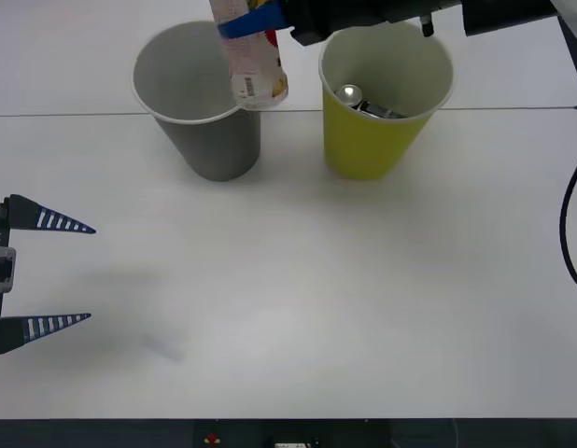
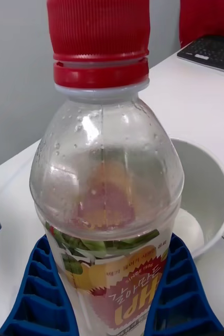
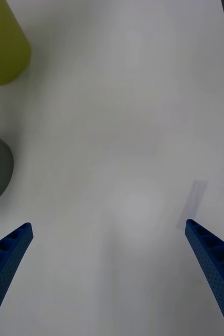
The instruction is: Put the can into the green bin and the plastic bottle into the gray bin
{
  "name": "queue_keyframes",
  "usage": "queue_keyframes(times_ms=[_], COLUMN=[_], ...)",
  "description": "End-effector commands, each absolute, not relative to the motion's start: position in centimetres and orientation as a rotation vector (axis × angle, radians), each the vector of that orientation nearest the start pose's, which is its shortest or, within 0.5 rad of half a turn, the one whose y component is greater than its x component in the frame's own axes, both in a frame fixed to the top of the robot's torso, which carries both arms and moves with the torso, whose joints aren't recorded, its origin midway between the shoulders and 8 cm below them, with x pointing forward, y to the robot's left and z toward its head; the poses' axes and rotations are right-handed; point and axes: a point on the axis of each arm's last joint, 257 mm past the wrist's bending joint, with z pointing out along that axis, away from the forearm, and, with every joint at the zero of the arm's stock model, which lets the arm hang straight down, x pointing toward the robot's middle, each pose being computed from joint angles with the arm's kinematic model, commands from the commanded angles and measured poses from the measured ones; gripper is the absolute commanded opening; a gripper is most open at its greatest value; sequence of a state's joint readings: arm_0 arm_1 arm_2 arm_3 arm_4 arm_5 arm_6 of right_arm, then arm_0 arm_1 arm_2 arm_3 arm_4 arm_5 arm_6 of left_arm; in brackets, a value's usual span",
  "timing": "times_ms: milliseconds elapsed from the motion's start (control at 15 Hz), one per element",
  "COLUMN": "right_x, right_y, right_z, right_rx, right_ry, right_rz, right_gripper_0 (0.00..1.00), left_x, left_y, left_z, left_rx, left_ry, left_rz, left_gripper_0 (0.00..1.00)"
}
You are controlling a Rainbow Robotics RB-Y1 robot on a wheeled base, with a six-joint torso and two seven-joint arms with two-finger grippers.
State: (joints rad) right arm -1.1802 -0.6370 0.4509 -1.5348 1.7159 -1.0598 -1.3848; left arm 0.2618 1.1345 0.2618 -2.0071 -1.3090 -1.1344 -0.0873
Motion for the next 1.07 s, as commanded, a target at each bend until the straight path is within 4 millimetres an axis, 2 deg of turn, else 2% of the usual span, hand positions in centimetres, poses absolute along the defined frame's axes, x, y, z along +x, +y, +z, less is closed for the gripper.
queue_keyframes(times_ms=[67, 200, 400, 667, 800, 867, 933, 1000, 1067], right_x=[54.7, 56.4, 57.7, 58.2, 58.2, 58.1, 58.0, 58.1, 57.9], right_y=[8.4, 10.5, 12.8, 14.1, 14.1, 14.2, 14.3, 14.2, 14.3], right_z=[7.1, 7.4, 6.8, 5.6, 5.4, 5.4, 5.4, 5.4, 5.5], right_rx=[-1.078, -1.081, -1.092, -1.103, -1.113, -1.118, -1.13, -1.138, -1.153], right_ry=[1.763, 1.779, 1.798, 1.795, 1.792, 1.786, 1.777, 1.772, 1.758], right_rz=[0.652, 0.636, 0.623, 0.583, 0.575, 0.575, 0.57, 0.566, 0.561], right_gripper_0=[0.0, 0.0, 0.0, 0.0, 0.0, 0.33, 0.75, 1.0, 1.0], left_x=[34.1, 34.1, 34.1, 34.1, 34.1, 34.1, 34.1, 34.1, 34.1], left_y=[28.6, 28.6, 28.6, 28.6, 28.6, 28.6, 28.6, 28.6, 28.6], left_z=[-16.7, -16.7, -16.7, -16.7, -16.7, -16.7, -16.7, -16.7, -16.7], left_rx=[1.762, 1.762, 1.762, 1.762, 1.762, 1.762, 1.762, 1.762, 1.762], left_ry=[1.444, 1.444, 1.444, 1.444, 1.444, 1.444, 1.444, 1.444, 1.444], left_rz=[-0.118, -0.118, -0.118, -0.118, -0.118, -0.118, -0.118, -0.118, -0.118], left_gripper_0=[1.0, 1.0, 1.0, 1.0, 1.0, 1.0, 1.0, 1.0, 1.0])
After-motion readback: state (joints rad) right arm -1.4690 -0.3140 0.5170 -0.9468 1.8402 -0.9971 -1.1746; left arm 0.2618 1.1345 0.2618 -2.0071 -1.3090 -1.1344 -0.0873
